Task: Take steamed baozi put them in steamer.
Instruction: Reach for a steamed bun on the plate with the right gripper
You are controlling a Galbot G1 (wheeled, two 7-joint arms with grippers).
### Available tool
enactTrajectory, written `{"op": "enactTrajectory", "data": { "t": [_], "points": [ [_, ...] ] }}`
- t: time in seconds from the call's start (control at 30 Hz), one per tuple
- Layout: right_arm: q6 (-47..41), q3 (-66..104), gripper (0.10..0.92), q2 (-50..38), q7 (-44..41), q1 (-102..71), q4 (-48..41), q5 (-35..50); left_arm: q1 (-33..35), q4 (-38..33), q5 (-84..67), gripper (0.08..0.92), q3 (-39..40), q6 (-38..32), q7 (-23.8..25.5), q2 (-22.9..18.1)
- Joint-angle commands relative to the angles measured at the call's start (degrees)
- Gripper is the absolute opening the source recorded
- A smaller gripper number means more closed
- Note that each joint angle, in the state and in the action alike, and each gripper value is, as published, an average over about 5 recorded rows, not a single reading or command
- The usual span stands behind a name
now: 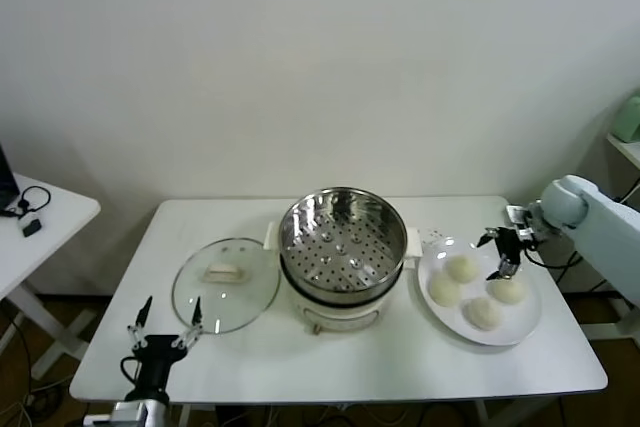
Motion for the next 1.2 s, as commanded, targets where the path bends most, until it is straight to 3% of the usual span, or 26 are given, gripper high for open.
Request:
{"op": "enactTrajectory", "data": {
  "t": [0.03,0.7,0.9,1.2],
  "points": [
    [3.4,-1.2,0.823,7.7,-1.1,1.1,-8.9,-8.3,-0.2,0.4,0.1,0.823,-0.1,0.1,-0.1,0.1],
    [4.9,4.2,0.819,11.2,0.1,-1.9,-12.7,-10.4,-0.3,0.8,0.4,0.823,-0.1,0.2,0.0,0.1],
    [4.9,4.6,0.734,11.3,-0.1,-1.9,-13.0,-10.4,-0.3,0.8,0.5,0.823,-0.1,0.2,0.0,0.0],
    [4.9,5.0,0.694,10.8,-0.2,-2.1,-12.1,-10.3,-0.2,0.9,0.5,0.823,-0.1,0.1,0.0,-0.1]
  ]
}}
